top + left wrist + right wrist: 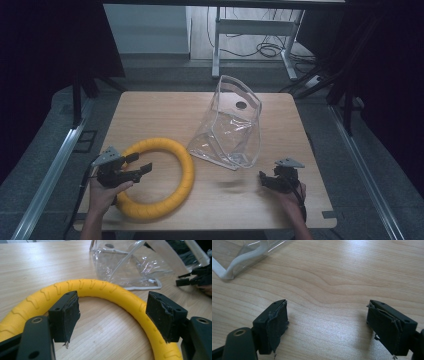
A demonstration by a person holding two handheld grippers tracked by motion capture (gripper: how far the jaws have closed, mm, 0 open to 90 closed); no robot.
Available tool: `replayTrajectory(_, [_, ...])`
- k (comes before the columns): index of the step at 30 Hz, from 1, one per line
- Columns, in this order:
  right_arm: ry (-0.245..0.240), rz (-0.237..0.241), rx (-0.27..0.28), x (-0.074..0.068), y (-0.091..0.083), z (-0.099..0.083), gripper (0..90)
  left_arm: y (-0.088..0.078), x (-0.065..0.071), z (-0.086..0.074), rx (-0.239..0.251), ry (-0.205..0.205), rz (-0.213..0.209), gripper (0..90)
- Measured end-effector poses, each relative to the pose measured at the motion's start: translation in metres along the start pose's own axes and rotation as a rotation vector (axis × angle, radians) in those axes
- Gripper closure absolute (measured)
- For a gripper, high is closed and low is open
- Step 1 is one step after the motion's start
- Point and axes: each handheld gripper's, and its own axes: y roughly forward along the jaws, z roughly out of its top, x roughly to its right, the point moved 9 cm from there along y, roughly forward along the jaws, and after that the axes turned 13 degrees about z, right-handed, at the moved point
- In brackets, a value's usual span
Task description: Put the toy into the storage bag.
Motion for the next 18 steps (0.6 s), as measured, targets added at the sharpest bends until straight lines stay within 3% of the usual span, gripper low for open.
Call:
replayTrajectory(7, [0.001,0.000,0.002,0.000,0.000,0.000,17.8,0.003,0.000,0.003,0.008,-0.028,0.000,26.5])
replayTrajectory(11, [-0.003,0.001,0.003,0.000,0.000,0.000,18.6,0.001,0.004,0.005,0.003,-0.019,-0.015,27.0])
replayTrajectory(15, [-0.002,0.002,0.003,0.000,0.000,0.000,19.0,-0.007,0.013,0.009,-0.012,0.029,-0.042,26.9])
replayTrajectory(18, [0.000,0.000,0.004,0.000,0.000,0.000,19.0,-0.013,0.015,0.010,-0.051,0.062,-0.068,27.0])
